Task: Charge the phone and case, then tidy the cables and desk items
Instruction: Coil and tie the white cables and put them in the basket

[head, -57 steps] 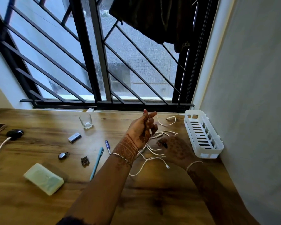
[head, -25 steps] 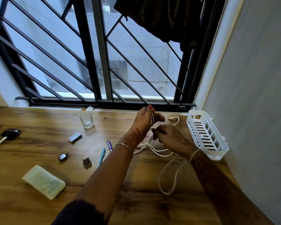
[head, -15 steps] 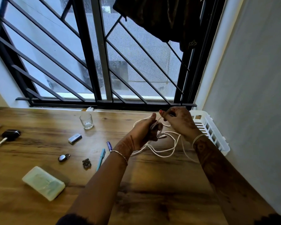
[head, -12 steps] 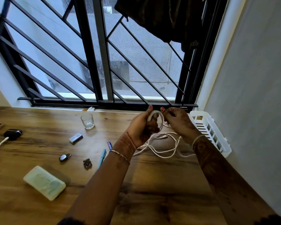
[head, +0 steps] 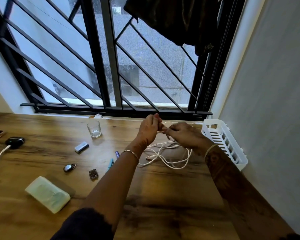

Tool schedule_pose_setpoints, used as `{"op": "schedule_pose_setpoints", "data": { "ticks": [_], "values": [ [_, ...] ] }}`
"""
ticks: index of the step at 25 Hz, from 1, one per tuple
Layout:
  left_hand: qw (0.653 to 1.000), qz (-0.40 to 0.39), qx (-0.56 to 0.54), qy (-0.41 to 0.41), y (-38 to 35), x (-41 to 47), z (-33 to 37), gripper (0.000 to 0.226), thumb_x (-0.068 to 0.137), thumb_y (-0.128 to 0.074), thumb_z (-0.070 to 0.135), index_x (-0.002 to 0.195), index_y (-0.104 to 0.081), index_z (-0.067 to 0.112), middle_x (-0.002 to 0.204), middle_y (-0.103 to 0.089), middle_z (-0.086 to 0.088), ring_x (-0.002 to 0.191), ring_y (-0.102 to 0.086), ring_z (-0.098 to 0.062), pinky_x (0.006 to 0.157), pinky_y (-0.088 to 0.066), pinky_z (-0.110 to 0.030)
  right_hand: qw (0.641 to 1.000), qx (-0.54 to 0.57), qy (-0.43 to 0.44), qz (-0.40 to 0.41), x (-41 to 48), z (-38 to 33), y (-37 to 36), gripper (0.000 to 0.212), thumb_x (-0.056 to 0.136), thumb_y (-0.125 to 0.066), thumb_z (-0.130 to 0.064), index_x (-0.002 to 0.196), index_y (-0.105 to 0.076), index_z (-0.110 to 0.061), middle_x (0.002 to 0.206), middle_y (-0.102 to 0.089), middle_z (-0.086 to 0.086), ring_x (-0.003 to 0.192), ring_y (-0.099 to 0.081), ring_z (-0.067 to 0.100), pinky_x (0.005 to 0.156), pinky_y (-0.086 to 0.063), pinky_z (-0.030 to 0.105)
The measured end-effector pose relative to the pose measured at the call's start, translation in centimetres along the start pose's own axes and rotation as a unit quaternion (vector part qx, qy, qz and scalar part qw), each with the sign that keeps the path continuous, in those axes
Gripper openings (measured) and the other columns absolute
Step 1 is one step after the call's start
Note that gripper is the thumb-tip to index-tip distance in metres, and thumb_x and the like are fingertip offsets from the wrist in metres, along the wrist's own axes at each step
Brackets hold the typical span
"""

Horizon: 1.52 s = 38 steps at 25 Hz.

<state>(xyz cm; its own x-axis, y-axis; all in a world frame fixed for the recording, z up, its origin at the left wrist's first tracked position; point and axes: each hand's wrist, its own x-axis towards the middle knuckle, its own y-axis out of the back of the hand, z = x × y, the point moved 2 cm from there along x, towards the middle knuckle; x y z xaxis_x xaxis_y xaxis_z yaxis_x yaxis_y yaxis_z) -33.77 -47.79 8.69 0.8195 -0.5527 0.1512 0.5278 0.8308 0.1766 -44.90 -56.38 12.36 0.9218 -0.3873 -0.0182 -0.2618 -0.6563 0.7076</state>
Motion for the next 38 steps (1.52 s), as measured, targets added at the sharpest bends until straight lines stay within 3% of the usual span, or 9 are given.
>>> {"op": "schedule_pose_setpoints", "data": {
  "ticks": [3, 11, 16, 19, 22, 25, 31, 34, 38],
  "values": [
    [0.992, -0.068, 0.108, -0.012, -0.1, -0.9, -0.5, 0.044, 0.103, -0.032, 0.033, 0.087, -0.061, 0.004, 0.063, -0.057, -0.008, 0.057, -0.054, -0.019, 0.064, -0.05, -0.034, 0.996, 0.06, -0.004, 0.067, 0.8, -0.3, 1.8, 0.038, 0.091, -0.055, -0.044, 0.067, -0.061, -0.015, 0.056, -0.049, -0.001, 0.048, -0.042, 0.008, 0.045, -0.034, 0.018],
    [0.861, -0.157, -0.46, 0.15, -1.3, -1.5, 3.0, 0.045, 0.103, -0.029, 0.035, 0.072, -0.048, 0.009, 0.037, -0.032, 0.007, 0.03, -0.024, -0.005, 0.047, -0.044, -0.017, 0.972, 0.225, -0.036, 0.062, 2.1, 0.7, 1.1, 0.036, 0.1, -0.038, -0.039, 0.074, -0.049, -0.016, 0.057, -0.038, 0.001, 0.043, -0.026, 0.01, 0.039, -0.019, 0.02],
    [0.76, -0.076, -0.63, 0.142, -0.3, 0.3, 3.7, 0.045, 0.104, -0.024, 0.026, 0.07, -0.047, 0.008, 0.041, -0.039, 0.003, 0.033, -0.038, -0.009, 0.074, -0.043, -0.023, 0.987, 0.143, -0.065, -0.045, 0.9, 1.8, -1.7, 0.028, 0.1, -0.038, -0.022, 0.079, -0.057, -0.018, 0.057, -0.045, 0.001, 0.047, -0.036, 0.012, 0.043, -0.024, 0.022],
    [0.853, -0.027, -0.51, 0.109, -0.1, 0.7, 3.0, 0.038, 0.104, -0.029, 0.019, 0.076, -0.051, 0.005, 0.056, -0.05, -0.004, 0.052, -0.05, -0.016, 0.077, -0.045, -0.032, 0.988, 0.111, -0.048, -0.094, -0.1, 1.1, -2.3, 0.028, 0.099, -0.042, -0.032, 0.084, -0.06, -0.017, 0.055, -0.045, -0.004, 0.043, -0.037, 0.007, 0.041, -0.028, 0.019],
    [0.987, -0.067, -0.134, 0.051, -0.4, 0.2, 2.0, 0.031, 0.104, -0.03, 0.022, 0.089, -0.052, 0.007, 0.068, -0.054, -0.006, 0.061, -0.052, -0.017, 0.06, -0.044, -0.029, 0.997, 0.063, -0.023, -0.032, -0.2, 0.3, -0.7, 0.027, 0.093, -0.054, -0.038, 0.079, -0.066, -0.018, 0.044, -0.05, -0.011, 0.039, -0.045, 0.003, 0.037, -0.035, 0.015],
    [0.984, -0.112, 0.136, -0.009, -0.5, 0.3, 2.3, 0.031, 0.103, -0.032, 0.027, 0.095, -0.056, 0.009, 0.074, -0.059, -0.002, 0.06, -0.055, -0.006, 0.058, -0.043, -0.022, 0.998, 0.064, -0.004, -0.018, 0.0, 0.1, 0.5, 0.021, 0.091, -0.059, -0.03, 0.076, -0.069, -0.02, 0.055, -0.056, -0.005, 0.049, -0.049, 0.007, 0.045, -0.039, 0.02],
    [0.942, -0.184, 0.281, 0.014, -0.3, -0.7, 1.4, 0.043, 0.102, -0.031, 0.03, 0.09, -0.061, 0.002, 0.075, -0.065, -0.012, 0.06, -0.056, -0.018, 0.054, -0.045, -0.023, 0.991, -0.081, 0.054, -0.092, 1.2, 0.4, 2.8, 0.012, 0.084, -0.069, -0.027, 0.086, -0.072, -0.015, 0.085, -0.072, 0.002, 0.079, -0.064, 0.012, 0.065, -0.048, 0.019],
    [0.945, -0.236, 0.2, 0.107, 0.1, -1.1, 1.0, 0.036, 0.101, -0.036, 0.034, 0.09, -0.057, 0.007, 0.08, -0.063, -0.013, 0.069, -0.057, -0.021, 0.058, -0.052, -0.029, 0.981, -0.15, 0.056, -0.114, 2.1, 1.1, 2.9, 0.019, 0.083, -0.071, -0.026, 0.094, -0.072, -0.011, 0.09, -0.073, 0.004, 0.082, -0.067, 0.014, 0.071, -0.05, 0.02],
    [0.913, -0.26, -0.229, 0.214, 2.4, -1.3, 1.3, 0.041, 0.1, -0.038, 0.034, 0.068, -0.05, 0.011, 0.047, -0.04, 0.005, 0.038, -0.033, -0.007, 0.042, -0.038, -0.017, 0.987, -0.091, 0.061, -0.12, 2.2, 1.7, 2.5, 0.014, 0.089, -0.063, -0.022, 0.089, -0.07, -0.011, 0.084, -0.073, 0.004, 0.072, -0.065, 0.005, 0.069, -0.048, 0.016]
  ]
}}
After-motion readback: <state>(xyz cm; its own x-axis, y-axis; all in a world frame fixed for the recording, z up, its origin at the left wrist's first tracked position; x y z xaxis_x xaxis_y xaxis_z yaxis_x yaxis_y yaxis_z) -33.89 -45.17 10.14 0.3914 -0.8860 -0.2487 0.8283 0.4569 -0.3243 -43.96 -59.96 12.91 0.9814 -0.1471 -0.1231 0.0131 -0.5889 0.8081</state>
